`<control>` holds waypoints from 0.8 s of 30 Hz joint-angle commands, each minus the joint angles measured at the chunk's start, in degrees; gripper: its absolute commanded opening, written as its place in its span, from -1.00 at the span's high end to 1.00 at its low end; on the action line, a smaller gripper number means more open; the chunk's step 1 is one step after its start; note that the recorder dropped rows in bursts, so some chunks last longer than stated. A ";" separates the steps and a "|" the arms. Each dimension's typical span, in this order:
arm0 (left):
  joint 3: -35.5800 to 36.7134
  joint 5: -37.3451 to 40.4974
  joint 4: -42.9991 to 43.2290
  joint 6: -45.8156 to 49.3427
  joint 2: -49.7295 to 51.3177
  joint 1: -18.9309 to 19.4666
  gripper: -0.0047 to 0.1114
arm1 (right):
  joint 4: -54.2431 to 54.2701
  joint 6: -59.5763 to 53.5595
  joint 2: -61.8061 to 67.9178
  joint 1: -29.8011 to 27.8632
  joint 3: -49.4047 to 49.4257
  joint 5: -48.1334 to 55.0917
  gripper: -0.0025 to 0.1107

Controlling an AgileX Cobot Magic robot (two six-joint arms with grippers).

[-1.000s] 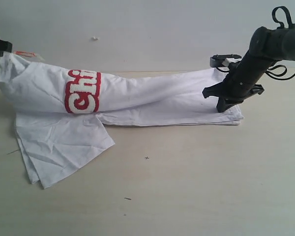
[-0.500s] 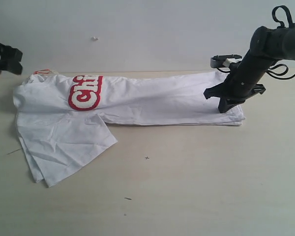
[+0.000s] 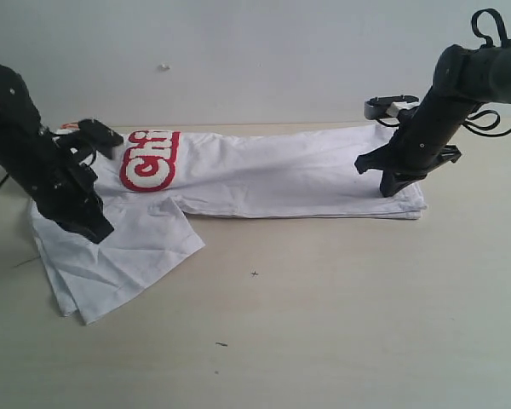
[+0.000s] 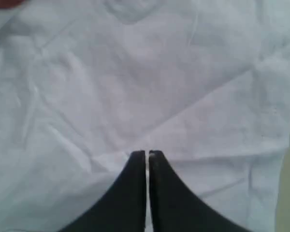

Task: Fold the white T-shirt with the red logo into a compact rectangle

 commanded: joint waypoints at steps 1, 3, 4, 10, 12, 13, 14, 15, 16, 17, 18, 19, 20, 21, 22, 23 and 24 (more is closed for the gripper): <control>0.46 0.64 1.62 -2.87 4.04 -0.43 0.92 | -4.05 -0.66 2.41 -0.64 1.33 4.64 0.96; 0.46 4.12 2.69 -2.63 5.57 -0.43 0.92 | -3.98 -0.66 2.41 -0.64 1.33 4.99 0.96; 0.46 6.38 3.47 -2.75 6.28 -0.43 0.92 | -3.98 -0.66 2.41 -0.64 1.33 5.27 0.96; 3.84 15.87 10.47 -7.03 7.06 -0.43 0.92 | -3.98 -0.95 2.41 -0.64 1.33 7.67 0.96; 6.04 16.98 10.60 -7.17 6.64 -0.43 0.92 | -3.98 -0.95 2.41 -0.64 1.33 9.81 0.96; 6.87 17.45 10.82 -7.51 6.43 -0.43 0.92 | -3.98 -0.95 2.41 -0.64 1.33 11.22 0.96; 7.88 17.71 11.27 -8.49 6.24 -0.43 0.92 | -3.98 -0.95 2.41 -0.64 1.96 12.75 0.96; 8.83 17.97 11.70 -9.28 5.96 -0.43 0.92 | -3.98 -1.06 2.17 -0.64 2.72 13.03 0.96; 9.68 18.27 11.81 -9.92 5.50 -0.43 0.92 | -3.98 -1.05 1.80 -0.64 4.06 12.88 0.96; 10.37 19.24 11.58 -9.92 5.17 -0.43 0.92 | -3.98 -1.19 1.15 -0.64 5.85 11.94 0.96; 10.84 20.30 10.80 -9.92 4.96 -0.43 0.92 | -3.98 -1.32 0.57 -0.64 7.53 10.72 0.96; 11.54 21.75 9.65 -9.92 4.68 -0.43 0.92 | -3.98 -1.46 -0.51 -0.64 10.26 8.57 0.96; 11.99 22.96 7.95 -9.92 4.59 -0.43 0.92 | -3.88 -1.46 -1.27 -0.64 12.05 7.24 0.96; 12.33 24.52 6.56 -9.92 4.59 -0.43 0.92 | -3.93 -1.46 -1.97 -0.64 14.02 6.12 0.96; 13.27 25.27 2.38 -9.92 4.59 -0.43 0.92 | -3.27 -1.46 -3.89 -0.64 17.09 4.99 0.96; 13.80 25.27 0.79 -9.69 4.59 -0.43 0.92 | -1.84 -1.46 -4.91 -0.64 18.57 4.43 0.96; 13.95 25.27 0.54 -9.42 4.07 -0.43 0.92 | 1.28 -3.27 -6.14 -0.42 20.27 4.18 0.96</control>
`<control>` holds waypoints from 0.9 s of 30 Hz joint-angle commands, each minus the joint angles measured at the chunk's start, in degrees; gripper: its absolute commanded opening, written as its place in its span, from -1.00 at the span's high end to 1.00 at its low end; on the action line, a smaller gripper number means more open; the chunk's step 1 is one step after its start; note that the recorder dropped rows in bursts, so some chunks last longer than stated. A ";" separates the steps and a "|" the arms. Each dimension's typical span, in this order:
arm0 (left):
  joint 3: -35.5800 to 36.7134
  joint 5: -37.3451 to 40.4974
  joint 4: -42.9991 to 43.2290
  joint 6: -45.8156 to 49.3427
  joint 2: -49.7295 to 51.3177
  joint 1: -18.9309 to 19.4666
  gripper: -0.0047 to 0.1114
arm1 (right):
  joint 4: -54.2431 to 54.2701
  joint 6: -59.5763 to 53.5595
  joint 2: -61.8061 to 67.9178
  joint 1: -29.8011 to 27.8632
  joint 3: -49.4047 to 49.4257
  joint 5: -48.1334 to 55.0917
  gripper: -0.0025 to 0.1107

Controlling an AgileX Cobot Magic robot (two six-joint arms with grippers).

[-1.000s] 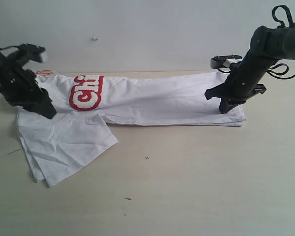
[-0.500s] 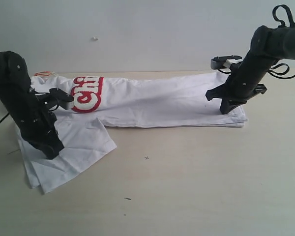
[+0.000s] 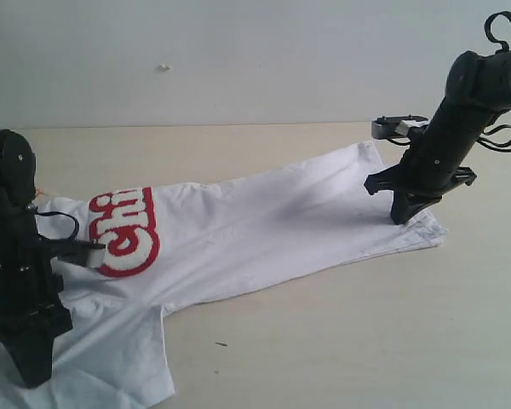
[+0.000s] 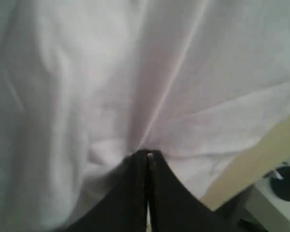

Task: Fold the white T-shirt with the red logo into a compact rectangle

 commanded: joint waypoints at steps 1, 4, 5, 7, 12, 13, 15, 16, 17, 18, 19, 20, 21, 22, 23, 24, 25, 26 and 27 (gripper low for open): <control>2.56 -0.76 -1.49 -0.10 0.49 -0.05 0.92 | 2.01 -3.76 -0.32 -0.23 7.74 1.98 0.96; 2.56 -5.76 -1.47 -0.10 -4.40 -0.05 0.92 | 4.70 -5.74 -2.29 1.01 10.95 1.63 0.96; 2.68 -10.20 -3.68 2.59 -8.69 -0.05 0.92 | 4.40 -5.74 -3.40 1.83 13.12 0.23 0.96; 2.68 -14.46 -10.04 10.20 -15.31 0.06 0.92 | 4.14 -6.03 -3.95 2.18 14.87 -0.84 0.96; 2.79 -31.92 2.21 -5.80 -24.31 0.06 0.92 | 3.91 -6.12 -4.07 2.18 14.97 0.69 0.96; 3.38 -32.52 7.75 -12.23 -22.60 0.06 0.92 | 3.76 -6.12 -4.07 2.18 14.97 0.69 0.96; 4.69 -32.24 10.25 -12.46 -17.79 0.06 0.92 | 3.42 -6.12 -4.07 2.18 14.97 0.57 0.96; 4.76 -32.39 10.76 -12.47 -16.33 0.06 0.92 | 3.42 -6.12 -4.07 2.18 14.97 0.43 0.96; 4.76 -32.87 11.42 -12.64 -14.58 0.06 0.92 | 3.03 -6.12 -4.07 2.18 14.97 0.26 0.96; 4.76 -33.86 12.08 -13.21 -13.14 0.06 0.92 | 2.73 -6.12 -4.07 2.18 14.97 0.14 0.96; 4.76 -36.72 13.20 -15.38 -11.05 0.06 0.92 | 2.61 -6.12 -4.07 2.18 14.97 -0.28 0.96; 4.76 -39.39 14.52 -18.07 -9.99 0.06 0.92 | 2.61 -6.12 -4.07 2.18 14.97 -0.42 0.96; 4.49 -43.36 18.10 -23.54 -8.66 0.06 0.92 | 2.61 -6.12 -4.07 2.18 14.97 -0.68 0.96; 3.90 -44.57 20.72 -26.31 -7.85 0.06 0.92 | 2.61 -6.12 -4.07 2.18 14.97 -0.82 0.96; 3.05 -45.10 23.32 -28.88 -7.18 0.06 0.92 | 2.61 -6.12 -4.07 2.18 14.97 -1.00 0.96; 2.13 -45.20 26.70 -32.35 -6.33 0.06 0.92 | 2.61 -6.12 -4.07 2.18 14.97 -1.14 0.96; 1.21 -45.20 30.14 -36.14 -5.48 0.06 0.92 | 2.51 -6.12 -4.07 2.18 14.97 -1.41 0.96; -0.50 -45.68 37.32 -42.95 -4.13 0.06 0.92 | 2.39 -6.12 -4.07 2.18 14.86 -1.51 0.96; -1.49 -46.11 40.46 -46.09 -3.49 0.06 0.92 | 2.39 -6.12 -4.07 2.18 14.86 -1.51 0.96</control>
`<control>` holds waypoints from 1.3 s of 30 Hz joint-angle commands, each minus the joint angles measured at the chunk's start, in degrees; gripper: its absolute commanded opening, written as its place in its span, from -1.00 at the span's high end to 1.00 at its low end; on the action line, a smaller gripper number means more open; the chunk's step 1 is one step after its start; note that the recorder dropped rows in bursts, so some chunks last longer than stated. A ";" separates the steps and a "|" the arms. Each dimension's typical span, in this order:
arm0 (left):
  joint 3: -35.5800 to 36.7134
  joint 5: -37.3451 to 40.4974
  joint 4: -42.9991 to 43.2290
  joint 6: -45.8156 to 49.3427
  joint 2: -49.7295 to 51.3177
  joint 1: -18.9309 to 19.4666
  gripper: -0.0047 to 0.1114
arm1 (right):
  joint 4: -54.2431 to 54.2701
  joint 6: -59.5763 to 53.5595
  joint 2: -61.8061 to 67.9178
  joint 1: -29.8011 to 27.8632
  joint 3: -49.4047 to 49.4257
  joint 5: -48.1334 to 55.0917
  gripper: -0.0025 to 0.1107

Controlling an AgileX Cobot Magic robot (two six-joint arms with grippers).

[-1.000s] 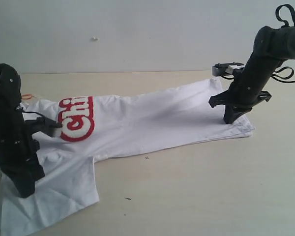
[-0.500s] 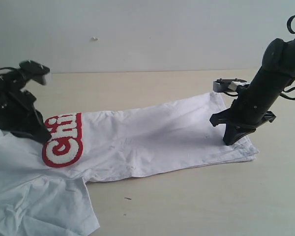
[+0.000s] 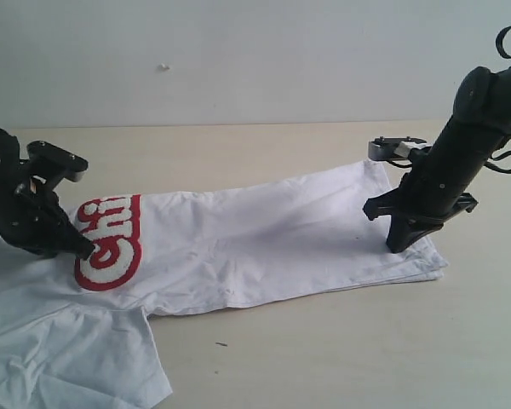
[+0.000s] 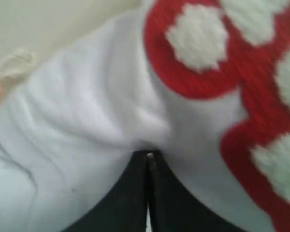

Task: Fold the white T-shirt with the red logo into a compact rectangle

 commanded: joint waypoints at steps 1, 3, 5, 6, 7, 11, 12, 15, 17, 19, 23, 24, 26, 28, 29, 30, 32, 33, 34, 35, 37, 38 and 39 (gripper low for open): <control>-3.99 -2.70 14.51 -15.03 2.86 -0.04 0.92 | -3.38 -0.56 2.55 0.44 2.14 0.89 0.96; -6.00 -3.37 18.68 -18.77 4.35 -0.04 0.92 | -3.38 -0.56 2.55 0.44 2.14 1.01 0.96; -7.99 -3.49 19.21 -19.27 5.92 0.05 0.92 | -3.38 -0.56 2.55 0.44 2.14 1.01 0.96; -9.00 -3.24 19.32 -19.04 6.78 0.05 0.92 | -3.38 -0.56 2.55 0.44 2.14 1.01 0.96; -9.82 -2.87 19.32 -18.77 7.44 0.05 0.92 | -3.38 -0.72 2.55 0.44 2.14 0.79 0.96; -13.18 -2.78 19.32 -18.79 8.52 0.69 0.92 | -3.38 -1.01 2.55 0.44 1.78 0.12 0.96; -13.56 -2.78 18.92 -19.02 7.71 0.82 0.92 | -3.38 -1.01 2.55 0.44 1.17 0.47 0.96; -13.68 -3.60 16.98 -18.78 3.75 1.37 0.92 | -3.38 -1.01 1.80 0.44 -0.95 1.17 0.96; -13.68 -3.60 16.05 -18.28 1.04 1.39 0.92 | -3.27 -1.01 0.83 0.44 -2.44 1.25 0.96; -13.57 -3.45 10.53 -14.18 -1.67 1.39 0.92 | -3.27 -0.77 -0.79 0.44 -3.95 0.99 0.96; -11.65 0.32 -19.52 17.41 -3.60 -0.28 0.92 | -2.00 -0.53 -3.74 0.44 -5.51 -3.93 0.96; -11.13 3.09 -27.89 26.43 -3.44 -0.79 0.92 | -0.85 -0.53 -4.22 0.44 -5.50 -6.43 0.96; -10.74 10.35 -39.49 39.00 -2.30 -1.49 0.92 | 0.80 -1.04 -4.36 0.44 -5.50 -10.20 0.96; -10.66 13.50 -43.77 42.13 -0.25 -1.90 0.92 | 2.33 -2.57 -4.11 0.75 -5.50 -12.86 0.96; -10.38 13.08 -43.77 41.76 0.55 -2.19 0.92 | 3.03 -3.02 -3.98 0.75 -5.50 -13.56 0.96; -10.16 12.00 -43.77 41.63 1.54 -2.34 0.92 | 4.45 -4.13 -3.65 0.75 -5.50 -14.46 0.96; -10.16 9.88 -43.86 41.26 3.74 -2.57 0.92 | 6.15 -7.01 -3.29 0.75 -5.50 -17.03 0.96; -10.16 8.42 -43.86 40.70 4.83 -2.65 0.92 | 6.87 -7.76 -3.03 0.75 -5.50 -18.38 0.96; -10.16 6.52 -43.74 40.25 5.85 -2.69 0.92 | 7.89 -8.44 -2.80 0.75 -5.50 -19.69 0.96; -10.16 4.93 -43.31 39.29 6.60 -2.69 0.92 | 8.89 -8.83 -2.40 0.75 -5.50 -20.68 0.96; -10.16 -0.19 -41.52 36.48 8.29 -2.69 0.92 | 10.43 -10.81 -1.24 0.75 -5.50 -22.51 0.96; -10.16 -2.74 -40.17 35.23 9.04 -2.69 0.92 | 10.54 -11.29 -0.51 0.75 -5.50 -23.12 0.96; -10.30 -4.67 -38.93 34.58 9.57 -2.56 0.92 | 10.54 -11.29 0.04 0.75 -5.50 -23.84 0.96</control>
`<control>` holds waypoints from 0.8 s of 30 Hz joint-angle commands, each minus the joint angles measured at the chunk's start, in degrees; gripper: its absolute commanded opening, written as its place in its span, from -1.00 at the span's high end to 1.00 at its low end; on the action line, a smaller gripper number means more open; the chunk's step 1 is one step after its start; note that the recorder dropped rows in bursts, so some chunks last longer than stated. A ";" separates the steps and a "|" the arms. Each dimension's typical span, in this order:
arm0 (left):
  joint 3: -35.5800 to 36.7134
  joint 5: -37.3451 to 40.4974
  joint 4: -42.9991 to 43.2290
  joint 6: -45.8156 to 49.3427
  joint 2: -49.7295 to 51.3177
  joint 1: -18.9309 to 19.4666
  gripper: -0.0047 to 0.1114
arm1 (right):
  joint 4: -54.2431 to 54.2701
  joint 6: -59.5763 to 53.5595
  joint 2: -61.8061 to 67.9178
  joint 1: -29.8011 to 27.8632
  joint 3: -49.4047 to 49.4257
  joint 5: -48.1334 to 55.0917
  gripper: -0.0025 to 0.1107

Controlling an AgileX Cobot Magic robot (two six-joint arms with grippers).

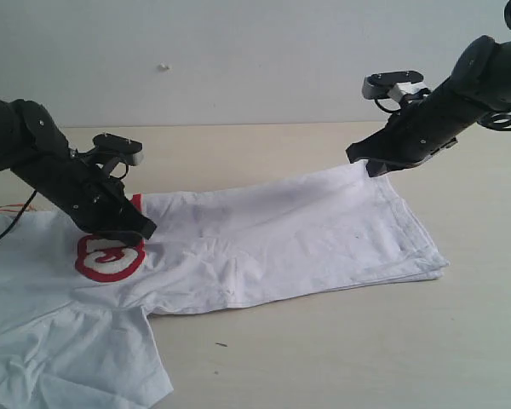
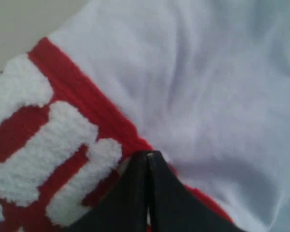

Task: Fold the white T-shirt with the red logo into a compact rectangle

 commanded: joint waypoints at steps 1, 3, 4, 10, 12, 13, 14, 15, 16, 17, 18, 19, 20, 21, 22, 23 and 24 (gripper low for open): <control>-0.27 -11.15 4.67 -4.75 2.99 0.02 0.92 | 1.65 -2.38 2.63 0.13 -0.14 -3.80 0.96; -1.22 -13.38 4.79 -5.19 3.96 0.11 0.92 | 1.26 -2.47 3.76 0.13 -0.14 -4.73 0.96; -2.05 -13.81 4.89 -5.19 4.41 0.11 0.92 | 1.28 -2.47 4.26 0.13 -0.14 -5.00 0.96; -8.04 -9.51 4.88 -4.76 5.91 -0.10 0.92 | 1.28 -2.62 5.53 0.13 -0.14 -4.82 0.96; -8.97 -7.82 4.76 -4.76 5.56 -0.10 0.92 | 1.28 -2.62 5.52 0.13 -0.14 -4.58 0.96; -9.29 -6.27 4.76 -4.34 5.24 -0.10 0.92 | 1.28 -2.62 5.41 0.13 -0.14 -4.34 0.96; -9.29 -5.64 4.76 -4.10 4.77 -0.10 0.92 | 1.28 -2.62 5.31 0.13 -0.14 -3.81 0.96; -9.29 -4.87 4.87 -4.10 4.41 -0.10 0.92 | 1.28 -2.62 5.20 0.13 -0.14 -3.37 0.96; -9.29 -3.39 5.05 -4.10 3.76 -0.10 0.92 | 1.16 -2.62 5.17 0.13 -0.14 -2.79 0.96; -9.29 -2.17 5.32 -4.10 3.33 -0.10 0.92 | 0.83 -2.62 4.92 0.13 -0.14 -2.47 0.96; -9.29 -0.63 5.90 -4.10 2.65 -0.10 0.92 | 0.34 -2.62 4.66 0.13 -0.14 -2.18 0.96; -9.29 0.78 6.30 -4.10 2.09 -0.10 0.92 | -0.52 -2.46 4.25 0.13 -0.14 -1.95 0.96; -9.29 2.43 6.39 -4.21 1.15 -0.10 0.92 | -1.33 -2.03 3.64 0.13 -0.14 -1.84 0.96; -9.29 3.78 6.39 -4.59 0.10 -0.10 0.92 | -1.59 -1.75 3.04 0.13 -0.14 -1.72 0.96; -9.17 5.44 6.39 -5.11 -1.09 -0.10 0.92 | -1.82 -1.47 2.17 0.13 -0.14 -1.57 0.96; -8.99 6.41 6.39 -5.20 -2.51 -0.10 0.92 | -2.14 -0.73 1.18 0.13 -0.14 -1.29 0.96; -8.42 7.31 6.66 -5.20 -4.16 -0.10 0.92 | -2.17 -0.59 0.16 0.13 -0.14 -1.29 0.96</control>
